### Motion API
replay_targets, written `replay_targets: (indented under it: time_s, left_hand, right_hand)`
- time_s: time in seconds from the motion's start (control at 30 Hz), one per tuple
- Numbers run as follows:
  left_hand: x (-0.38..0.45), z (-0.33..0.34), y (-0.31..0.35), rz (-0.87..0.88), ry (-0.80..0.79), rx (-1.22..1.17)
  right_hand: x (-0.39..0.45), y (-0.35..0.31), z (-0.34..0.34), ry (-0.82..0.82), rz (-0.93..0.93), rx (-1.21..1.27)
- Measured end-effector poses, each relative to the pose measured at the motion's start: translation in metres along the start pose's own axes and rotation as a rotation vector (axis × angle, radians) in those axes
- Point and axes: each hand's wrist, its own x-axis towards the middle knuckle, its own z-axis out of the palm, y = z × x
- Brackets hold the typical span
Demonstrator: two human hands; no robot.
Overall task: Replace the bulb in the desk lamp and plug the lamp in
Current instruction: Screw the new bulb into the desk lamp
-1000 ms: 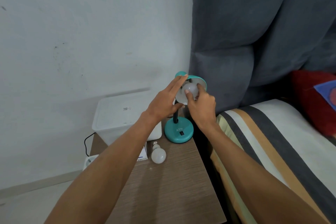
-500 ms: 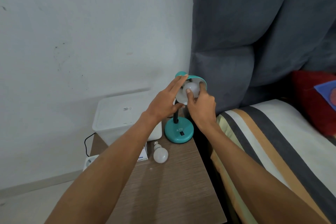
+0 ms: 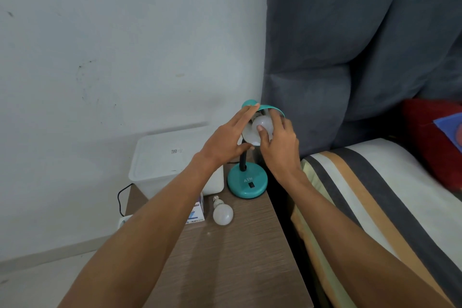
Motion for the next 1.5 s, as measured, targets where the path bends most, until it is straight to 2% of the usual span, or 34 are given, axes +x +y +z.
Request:
replay_targets:
  time_s: [0.1,0.17,0.3,0.33,0.47,0.63,0.8,0.83,0.9,1.0,1.2,1.37,1.5]
  left_hand:
    - [-0.001,-0.001,-0.002,0.001,-0.007,0.004]
    - [-0.001,-0.001,-0.001,-0.007,-0.009,-0.002]
    - [-0.001,-0.002,0.001,-0.009,-0.016,0.003]
    - [-0.001,-0.002,0.001,-0.009,-0.017,0.009]
    - [-0.001,-0.004,0.001,-0.001,-0.026,0.016]
    - [-0.002,-0.006,0.001,-0.006,-0.033,0.02]
    - [-0.001,-0.004,0.001,-0.016,-0.033,0.032]
    - [0.0,-0.004,0.001,-0.018,-0.034,0.033]
    - [0.0,-0.003,0.0,-0.019,-0.04,0.034]
    - [0.0,-0.003,0.0,-0.019,-0.04,0.039]
    - [0.002,-0.005,-0.001,-0.02,-0.045,0.049]
    - [0.002,-0.001,-0.002,-0.032,-0.057,0.06]
    - [0.001,0.0,-0.002,-0.03,-0.051,0.062]
  right_hand:
    - [-0.003,0.004,-0.001,-0.068,-0.092,-0.045]
    - [-0.002,0.008,0.001,-0.109,-0.085,-0.075]
    - [0.004,0.004,0.003,-0.077,0.175,-0.01]
    - [0.004,0.001,0.003,-0.067,0.184,-0.017]
    - [0.0,-0.003,0.0,0.016,0.006,-0.041]
    - [-0.002,0.004,0.001,-0.095,-0.113,-0.134]
    - [0.008,0.0,0.002,-0.055,0.227,-0.022]
    - [0.007,-0.002,0.002,-0.042,0.216,-0.02]
    - [0.003,-0.003,0.001,-0.004,0.083,-0.016]
    - [0.0,0.0,0.0,-0.073,-0.088,-0.067]
    - [0.007,-0.002,-0.002,-0.063,0.173,0.103]
    - [0.005,0.002,-0.002,-0.093,-0.065,-0.092]
    - [0.005,0.002,0.004,-0.089,-0.058,-0.084]
